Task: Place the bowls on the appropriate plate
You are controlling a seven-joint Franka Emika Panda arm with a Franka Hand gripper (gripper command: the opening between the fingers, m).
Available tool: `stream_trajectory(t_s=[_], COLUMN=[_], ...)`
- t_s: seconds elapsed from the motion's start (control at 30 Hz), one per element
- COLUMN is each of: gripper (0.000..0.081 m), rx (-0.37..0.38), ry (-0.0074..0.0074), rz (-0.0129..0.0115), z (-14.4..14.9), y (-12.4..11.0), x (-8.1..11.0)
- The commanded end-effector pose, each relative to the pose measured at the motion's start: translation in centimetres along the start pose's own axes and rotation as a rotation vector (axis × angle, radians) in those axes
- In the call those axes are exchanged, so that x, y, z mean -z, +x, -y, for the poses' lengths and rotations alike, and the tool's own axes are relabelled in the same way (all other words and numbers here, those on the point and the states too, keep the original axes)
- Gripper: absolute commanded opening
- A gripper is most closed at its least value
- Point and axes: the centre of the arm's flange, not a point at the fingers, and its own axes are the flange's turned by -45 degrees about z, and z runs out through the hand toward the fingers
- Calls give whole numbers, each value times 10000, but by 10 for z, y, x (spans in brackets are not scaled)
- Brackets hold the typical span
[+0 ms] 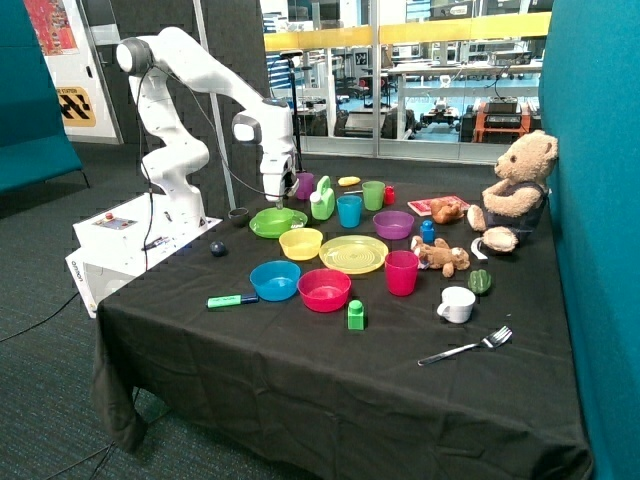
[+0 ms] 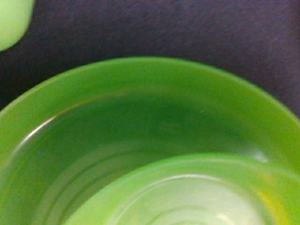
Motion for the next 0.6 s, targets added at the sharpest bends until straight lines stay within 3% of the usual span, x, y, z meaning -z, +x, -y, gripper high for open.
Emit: stream_trajectory(t_s=[0.0,0.57], gripper=[607,577], rx=[-439,-844], ry=[-7,-7], rz=[12,12], z=[-25,-47], y=[13,45], x=[1,-11])
